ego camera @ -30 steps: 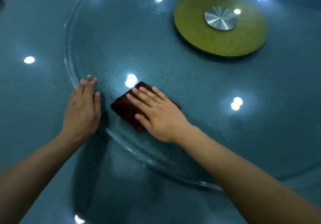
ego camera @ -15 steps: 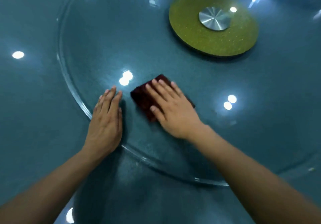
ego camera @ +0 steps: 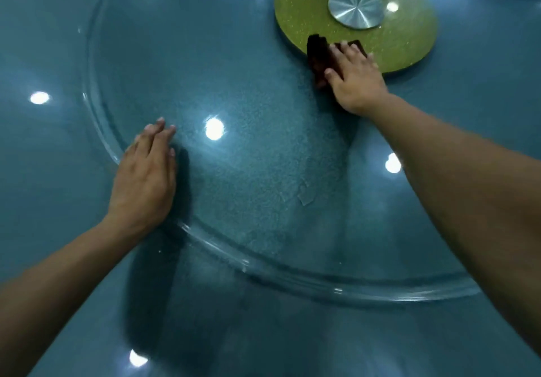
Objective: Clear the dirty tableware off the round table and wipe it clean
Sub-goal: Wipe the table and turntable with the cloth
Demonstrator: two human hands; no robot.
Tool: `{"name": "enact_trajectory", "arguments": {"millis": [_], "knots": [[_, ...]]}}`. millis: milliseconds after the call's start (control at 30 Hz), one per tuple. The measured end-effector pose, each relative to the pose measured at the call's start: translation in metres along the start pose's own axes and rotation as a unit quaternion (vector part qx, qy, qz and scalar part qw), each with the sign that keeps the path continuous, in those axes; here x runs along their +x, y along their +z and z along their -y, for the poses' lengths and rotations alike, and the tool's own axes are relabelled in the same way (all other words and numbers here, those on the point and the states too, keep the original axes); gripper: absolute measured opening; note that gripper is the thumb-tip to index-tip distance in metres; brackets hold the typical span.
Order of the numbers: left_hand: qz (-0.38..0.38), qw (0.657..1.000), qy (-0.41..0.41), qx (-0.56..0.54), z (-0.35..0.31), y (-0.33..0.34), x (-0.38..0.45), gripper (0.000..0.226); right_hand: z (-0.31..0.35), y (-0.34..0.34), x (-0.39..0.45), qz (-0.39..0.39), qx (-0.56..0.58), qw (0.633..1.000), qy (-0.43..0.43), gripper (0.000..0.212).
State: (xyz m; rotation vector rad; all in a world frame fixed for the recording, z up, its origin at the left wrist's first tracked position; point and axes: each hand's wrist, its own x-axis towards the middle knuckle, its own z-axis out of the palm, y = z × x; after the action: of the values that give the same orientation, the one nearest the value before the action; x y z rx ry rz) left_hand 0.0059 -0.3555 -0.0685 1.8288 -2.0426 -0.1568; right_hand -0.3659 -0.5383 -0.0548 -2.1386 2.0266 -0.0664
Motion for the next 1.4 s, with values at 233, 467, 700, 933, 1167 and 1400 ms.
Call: {"name": "enact_trajectory", "arguments": {"millis": [233, 467, 700, 933, 1167, 1400], "knots": [[0.003, 1.0, -0.019, 0.012, 0.009, 0.004, 0.003, 0.037, 0.121, 0.039, -0.162, -0.012, 0.007, 0.97, -0.241, 0.062], [0.003, 0.999, -0.011, 0.031, 0.007, 0.003, 0.005, 0.04, 0.16, 0.053, -0.222, 0.041, 0.038, 0.931, -0.36, 0.061], [0.03, 0.999, -0.028, 0.011, -0.02, 0.008, -0.016, 0.053, 0.007, 0.006, -0.03, -0.038, 0.006, 0.997, -0.063, 0.062], [0.033, 0.999, -0.017, 0.017, 0.001, 0.009, 0.0, 0.055, 0.034, 0.012, -0.05, -0.035, -0.003, 0.999, -0.033, 0.064], [0.014, 0.998, -0.02, 0.062, 0.041, 0.001, 0.032, 0.051, 0.165, 0.052, -0.237, 0.047, 0.032, 0.93, -0.364, 0.062], [0.006, 0.999, -0.004, 0.05, 0.028, 0.001, 0.018, 0.047, 0.06, 0.02, -0.071, -0.03, 0.029, 0.981, -0.188, 0.059]]}}
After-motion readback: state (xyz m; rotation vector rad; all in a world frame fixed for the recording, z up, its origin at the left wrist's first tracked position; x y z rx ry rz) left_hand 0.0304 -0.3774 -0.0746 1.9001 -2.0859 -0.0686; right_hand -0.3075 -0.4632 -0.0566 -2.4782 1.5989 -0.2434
